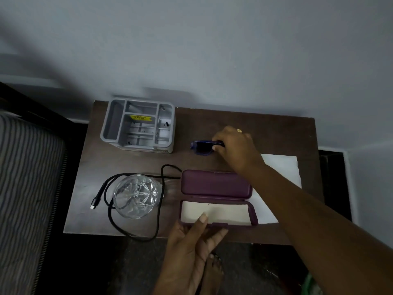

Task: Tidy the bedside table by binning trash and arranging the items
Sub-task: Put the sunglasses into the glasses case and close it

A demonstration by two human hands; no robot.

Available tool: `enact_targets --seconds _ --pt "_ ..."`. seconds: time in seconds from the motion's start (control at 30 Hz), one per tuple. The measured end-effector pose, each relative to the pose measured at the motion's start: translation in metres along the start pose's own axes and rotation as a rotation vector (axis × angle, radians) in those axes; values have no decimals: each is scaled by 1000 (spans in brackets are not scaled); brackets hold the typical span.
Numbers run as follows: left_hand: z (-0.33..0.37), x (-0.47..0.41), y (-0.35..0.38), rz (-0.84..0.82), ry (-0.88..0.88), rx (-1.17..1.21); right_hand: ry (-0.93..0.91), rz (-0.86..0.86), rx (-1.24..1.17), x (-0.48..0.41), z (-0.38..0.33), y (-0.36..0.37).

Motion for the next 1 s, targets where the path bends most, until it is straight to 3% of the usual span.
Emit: enact_targets --seconds 0.1,0.23,0.4,0.6,1.0 --pt "5 1 8 -44 21 14 33 65 -155 4 2 -19" --pt "13 -9 13 -41 47 -30 -114 219 -183 39 -20 -76" --pt "33 -17 32 -131 119 -83 -238 51 -193 97 -47 -89" --pt "40 -15 49 -240 146 -124 -186 -11 -255 109 -38 -66" --pt "38 -10 54 -286 121 -90 -219 98 -289 111 -50 -64"
Point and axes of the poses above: each hand's wrist, its own x-axis away from the middle knuckle, its own y-axis out of the palm, z = x × y, the point moved 6 cm from there along -x, towards the middle knuckle, and after that the axes turned 15 degrees about -x, right-handed, at the moved point
